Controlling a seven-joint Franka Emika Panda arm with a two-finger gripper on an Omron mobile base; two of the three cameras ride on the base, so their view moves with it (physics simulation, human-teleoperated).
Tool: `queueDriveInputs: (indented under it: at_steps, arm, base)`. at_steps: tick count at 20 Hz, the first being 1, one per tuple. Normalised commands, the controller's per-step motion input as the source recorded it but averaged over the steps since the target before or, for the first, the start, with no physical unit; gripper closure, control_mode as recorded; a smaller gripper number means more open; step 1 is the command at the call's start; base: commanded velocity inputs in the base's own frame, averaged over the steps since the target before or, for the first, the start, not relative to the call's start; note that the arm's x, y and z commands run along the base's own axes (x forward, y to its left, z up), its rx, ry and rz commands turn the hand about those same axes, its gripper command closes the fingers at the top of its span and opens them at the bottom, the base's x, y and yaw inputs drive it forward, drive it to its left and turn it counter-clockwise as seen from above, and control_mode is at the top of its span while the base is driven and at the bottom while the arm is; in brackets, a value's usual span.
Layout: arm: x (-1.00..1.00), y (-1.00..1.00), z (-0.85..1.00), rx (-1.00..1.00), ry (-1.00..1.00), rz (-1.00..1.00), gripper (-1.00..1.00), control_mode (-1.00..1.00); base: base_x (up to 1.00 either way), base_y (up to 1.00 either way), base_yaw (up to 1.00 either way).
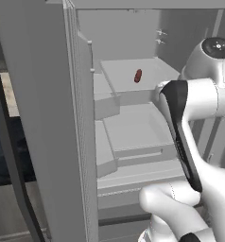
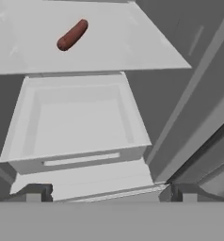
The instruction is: Retrieve the sausage and cheese from the fridge and place them on the cutting board on the counter.
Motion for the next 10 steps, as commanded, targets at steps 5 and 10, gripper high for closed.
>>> queueDriveInputs:
  at_steps: [5,10]
  arm:
    - [0.36,0.0,0.01,0.0,-0.15,-0.05,-1.0,-1.0]
    - [0.41,0.03,0.06,0.03,-0.17,-0.03,-1.0,-1.0]
  base:
    - [0.0,0.0,0.0]
    - [0.0,0.0,0.0]
